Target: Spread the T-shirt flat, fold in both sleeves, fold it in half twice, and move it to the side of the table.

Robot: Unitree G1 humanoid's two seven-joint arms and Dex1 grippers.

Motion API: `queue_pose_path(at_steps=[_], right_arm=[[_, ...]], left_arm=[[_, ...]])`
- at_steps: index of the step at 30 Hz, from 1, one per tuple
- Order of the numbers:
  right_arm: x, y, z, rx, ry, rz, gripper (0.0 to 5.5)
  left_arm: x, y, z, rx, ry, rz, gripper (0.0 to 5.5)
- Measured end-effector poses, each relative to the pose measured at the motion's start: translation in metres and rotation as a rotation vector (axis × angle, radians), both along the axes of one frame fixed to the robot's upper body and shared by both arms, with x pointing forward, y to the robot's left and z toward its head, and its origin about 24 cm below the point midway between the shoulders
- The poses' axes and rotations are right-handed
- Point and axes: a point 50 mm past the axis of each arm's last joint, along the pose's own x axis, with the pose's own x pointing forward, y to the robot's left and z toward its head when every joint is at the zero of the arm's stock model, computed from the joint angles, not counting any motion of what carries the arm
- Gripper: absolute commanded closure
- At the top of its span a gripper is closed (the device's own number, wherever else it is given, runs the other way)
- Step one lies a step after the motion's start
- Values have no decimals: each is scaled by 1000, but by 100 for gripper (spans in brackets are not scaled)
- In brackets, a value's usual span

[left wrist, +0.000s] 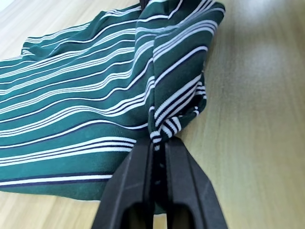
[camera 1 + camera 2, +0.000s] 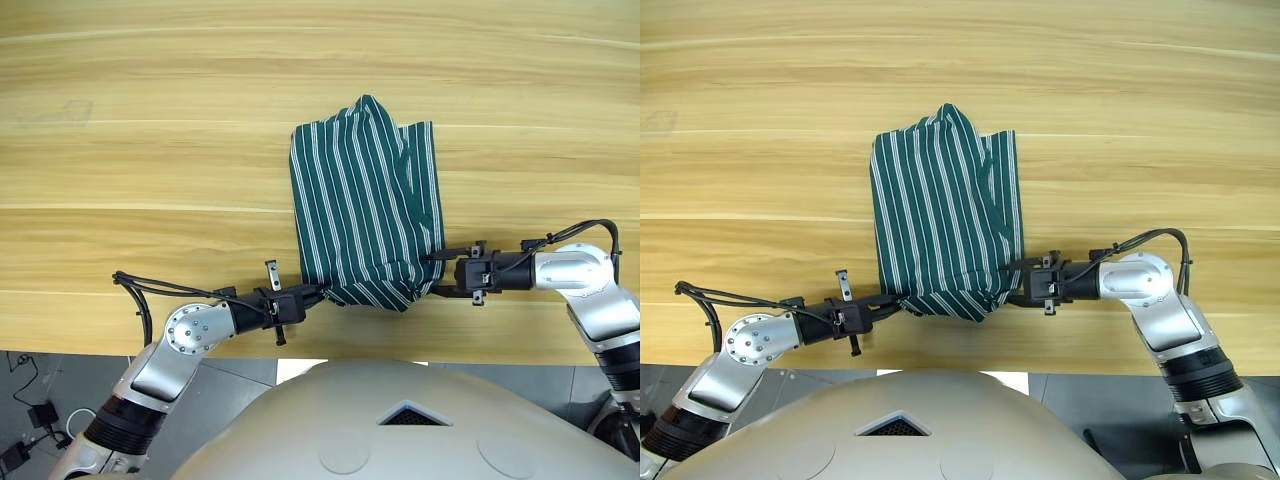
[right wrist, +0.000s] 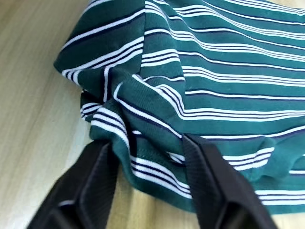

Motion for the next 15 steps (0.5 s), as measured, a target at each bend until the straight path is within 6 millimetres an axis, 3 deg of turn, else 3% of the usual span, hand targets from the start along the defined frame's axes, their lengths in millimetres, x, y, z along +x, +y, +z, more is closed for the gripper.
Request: queue_pose_path(at_steps=[10, 15], right_arm=[[-1, 3, -3, -2, 10, -12, 535], [-2, 4, -4, 17, 44, -42, 543]], left_arm=[[1, 0, 0, 2, -9, -6, 534], [5, 9, 1, 11, 14, 23, 534]])
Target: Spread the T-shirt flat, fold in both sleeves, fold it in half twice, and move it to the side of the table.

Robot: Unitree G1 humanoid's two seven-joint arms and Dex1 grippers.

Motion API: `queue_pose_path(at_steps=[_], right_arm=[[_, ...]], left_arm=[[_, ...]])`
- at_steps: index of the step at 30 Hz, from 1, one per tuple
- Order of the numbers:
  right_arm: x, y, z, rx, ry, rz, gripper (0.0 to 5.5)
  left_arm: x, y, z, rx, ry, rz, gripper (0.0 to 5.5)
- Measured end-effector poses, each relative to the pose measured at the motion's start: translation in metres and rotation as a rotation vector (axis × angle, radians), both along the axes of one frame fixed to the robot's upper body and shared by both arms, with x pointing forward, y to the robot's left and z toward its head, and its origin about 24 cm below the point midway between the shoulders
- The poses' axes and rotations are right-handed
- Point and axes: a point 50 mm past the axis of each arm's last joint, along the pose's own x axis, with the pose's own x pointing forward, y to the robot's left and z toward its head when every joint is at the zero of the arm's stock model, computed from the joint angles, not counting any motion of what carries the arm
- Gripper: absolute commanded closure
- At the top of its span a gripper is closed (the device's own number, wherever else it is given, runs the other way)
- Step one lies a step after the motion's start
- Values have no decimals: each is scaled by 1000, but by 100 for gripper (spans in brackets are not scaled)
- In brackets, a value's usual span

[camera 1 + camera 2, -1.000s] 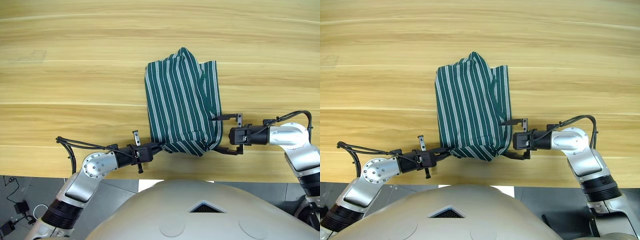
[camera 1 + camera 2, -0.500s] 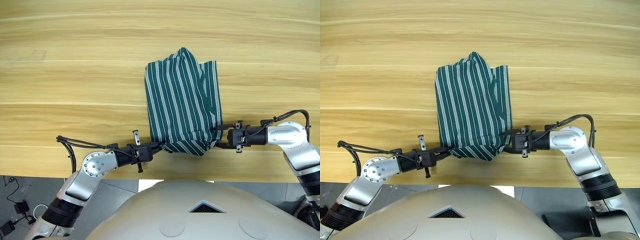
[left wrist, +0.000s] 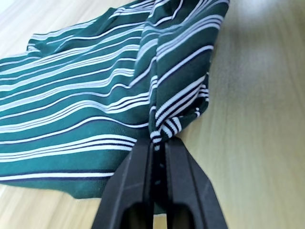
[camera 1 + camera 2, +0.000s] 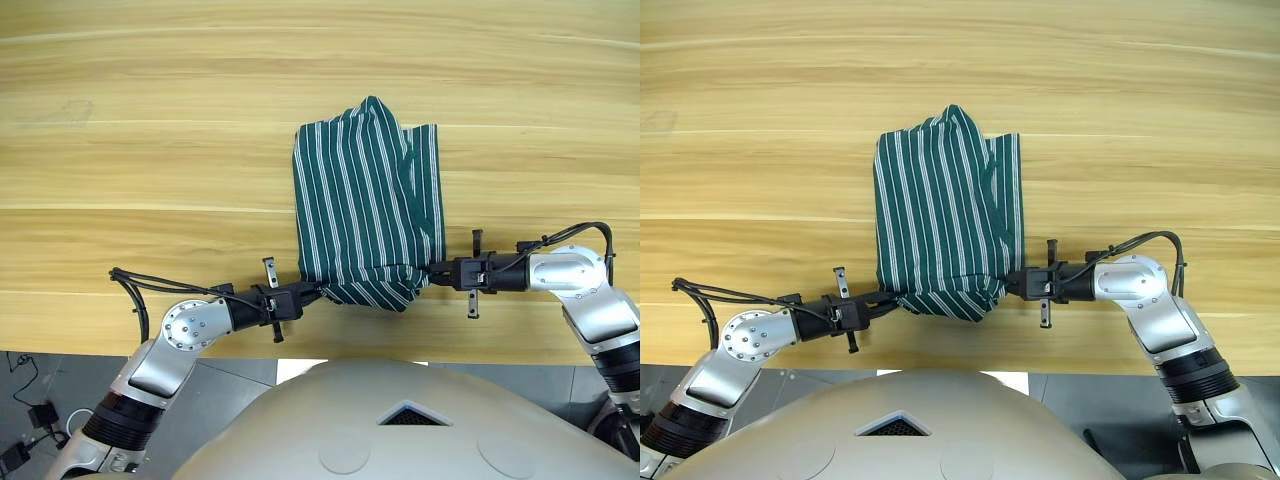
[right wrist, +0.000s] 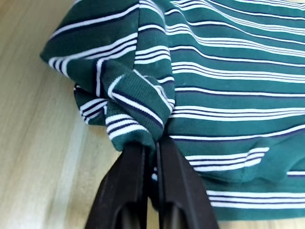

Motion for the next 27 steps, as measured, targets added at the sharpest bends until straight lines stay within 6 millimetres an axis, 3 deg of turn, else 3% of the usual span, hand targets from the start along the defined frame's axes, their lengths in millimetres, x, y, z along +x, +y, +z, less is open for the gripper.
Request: queue_pose_path(at_steps=[6, 9, 13, 20, 27], right_arm=[[-3, 7, -2, 61, 53, -27, 543], [1, 12, 13, 190, 118, -76, 544], [2, 18, 34, 331, 218, -114, 545], [-4, 10, 45, 360, 298, -165, 545], [-22, -1, 49, 339, 333, -180, 545]], left_arm=[[12, 37, 20, 5, 47, 133, 534], [12, 50, 36, -12, 47, 167, 534], [6, 58, 41, 24, 56, 169, 534], [-20, 48, 62, 78, 77, 60, 534], [-36, 34, 97, 78, 115, -34, 534]])
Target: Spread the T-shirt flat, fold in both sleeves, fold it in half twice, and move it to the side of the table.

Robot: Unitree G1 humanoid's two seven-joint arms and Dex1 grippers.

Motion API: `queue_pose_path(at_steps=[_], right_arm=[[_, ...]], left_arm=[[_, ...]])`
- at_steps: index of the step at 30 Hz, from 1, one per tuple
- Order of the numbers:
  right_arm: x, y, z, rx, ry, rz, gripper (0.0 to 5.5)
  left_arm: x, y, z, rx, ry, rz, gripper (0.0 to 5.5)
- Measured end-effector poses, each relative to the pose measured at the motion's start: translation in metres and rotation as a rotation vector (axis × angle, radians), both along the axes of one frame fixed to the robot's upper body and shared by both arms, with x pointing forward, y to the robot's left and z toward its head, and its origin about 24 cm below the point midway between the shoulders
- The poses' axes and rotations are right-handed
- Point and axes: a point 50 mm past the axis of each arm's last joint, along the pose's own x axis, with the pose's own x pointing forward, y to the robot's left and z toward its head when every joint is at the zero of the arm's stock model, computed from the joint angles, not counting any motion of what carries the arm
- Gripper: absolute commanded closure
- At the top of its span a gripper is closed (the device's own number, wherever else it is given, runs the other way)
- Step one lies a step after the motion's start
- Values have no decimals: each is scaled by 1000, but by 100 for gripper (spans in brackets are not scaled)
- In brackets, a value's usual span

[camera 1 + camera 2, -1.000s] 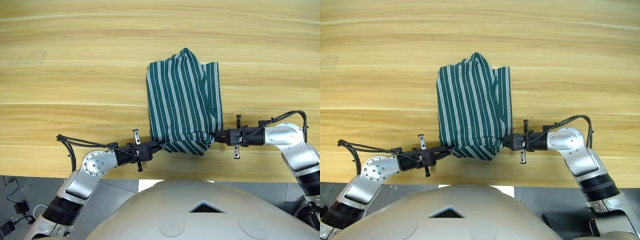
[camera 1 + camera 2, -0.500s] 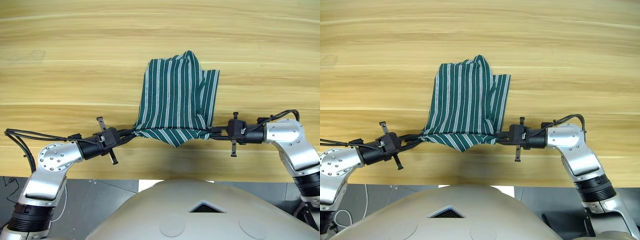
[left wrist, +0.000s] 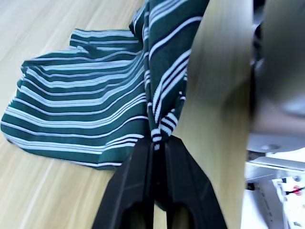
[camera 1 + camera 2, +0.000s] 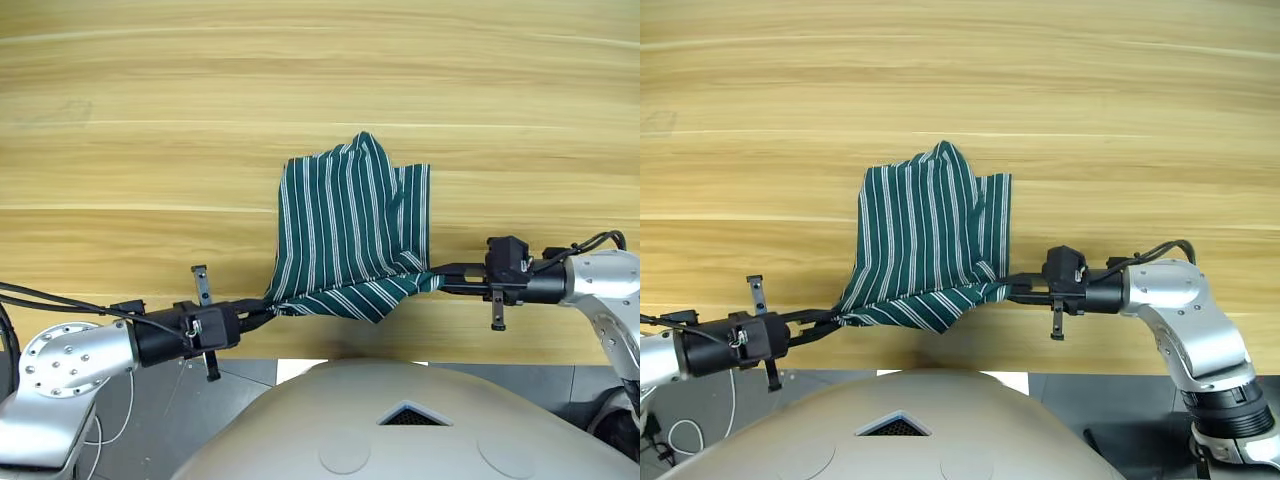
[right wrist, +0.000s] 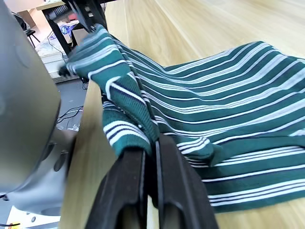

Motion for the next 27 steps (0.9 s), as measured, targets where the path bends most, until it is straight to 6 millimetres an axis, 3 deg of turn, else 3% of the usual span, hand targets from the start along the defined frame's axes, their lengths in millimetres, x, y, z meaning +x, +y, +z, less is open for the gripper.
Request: queue_pose_path(at_steps=[8, 17, 19, 22, 27], right_arm=[[-14, -4, 12, 69, 31, -51, 545], [-14, 0, 26, 189, 89, -91, 545], [-7, 3, 26, 199, 70, -112, 545], [11, 11, 16, 192, 47, -191, 545], [36, 19, 9, 171, 17, -265, 545]], left_arm=[[-12, -4, 23, -1, 42, -43, 534], [-21, -5, 27, -68, 155, -28, 534], [-9, 0, 24, -88, 131, 13, 534], [24, 9, 7, -75, 53, 120, 534], [63, 12, -12, -95, -53, 241, 534]])
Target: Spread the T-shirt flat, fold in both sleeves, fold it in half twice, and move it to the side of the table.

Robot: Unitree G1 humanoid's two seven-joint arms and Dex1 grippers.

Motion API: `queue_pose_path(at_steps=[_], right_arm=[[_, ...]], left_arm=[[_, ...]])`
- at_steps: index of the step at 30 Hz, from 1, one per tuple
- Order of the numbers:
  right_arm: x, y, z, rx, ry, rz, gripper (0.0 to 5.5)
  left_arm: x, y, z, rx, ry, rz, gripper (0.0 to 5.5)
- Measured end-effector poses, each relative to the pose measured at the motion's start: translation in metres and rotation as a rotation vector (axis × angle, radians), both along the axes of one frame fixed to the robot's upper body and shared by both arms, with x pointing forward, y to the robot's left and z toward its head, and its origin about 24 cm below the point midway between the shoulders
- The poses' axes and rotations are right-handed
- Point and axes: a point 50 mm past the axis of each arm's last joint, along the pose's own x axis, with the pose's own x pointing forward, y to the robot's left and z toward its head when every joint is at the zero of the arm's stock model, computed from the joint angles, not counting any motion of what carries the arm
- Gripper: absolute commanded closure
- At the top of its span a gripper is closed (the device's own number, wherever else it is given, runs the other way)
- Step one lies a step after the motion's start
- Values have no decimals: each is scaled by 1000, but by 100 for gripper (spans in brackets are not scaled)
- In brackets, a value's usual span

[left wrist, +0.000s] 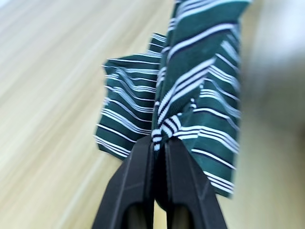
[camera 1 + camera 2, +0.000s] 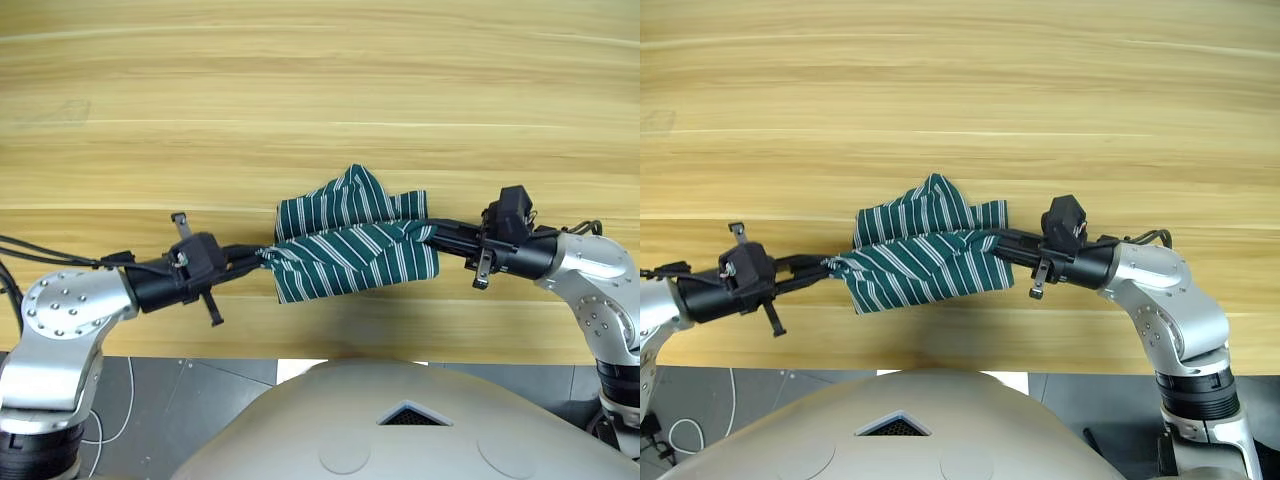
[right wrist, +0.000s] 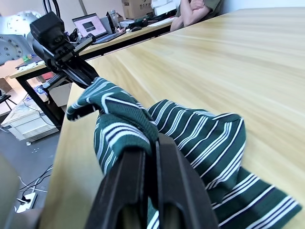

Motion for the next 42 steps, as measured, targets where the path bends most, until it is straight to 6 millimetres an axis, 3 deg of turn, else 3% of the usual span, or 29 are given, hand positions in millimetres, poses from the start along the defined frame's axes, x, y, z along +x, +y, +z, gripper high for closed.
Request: queue_pose_path(at_steps=[8, 17, 24, 26, 31, 42], right_arm=[[21, 3, -10, -39, -7, -91, 545], [26, 2, -47, -193, 84, -176, 545], [29, 6, -53, -184, 67, -230, 545], [31, 5, -51, -170, 49, -249, 545], [37, -6, -49, -169, 19, -341, 443], [44, -6, -49, -140, 8, -422, 268]], left_arm=[[16, -4, -14, -49, 22, 26, 534], [21, -10, -36, -51, 21, 50, 534], [31, -12, -50, -100, -42, 172, 534], [32, -13, -50, -121, -49, 184, 499], [35, -8, -51, -140, -56, 253, 421], [31, -13, -59, -193, -39, 312, 267]])
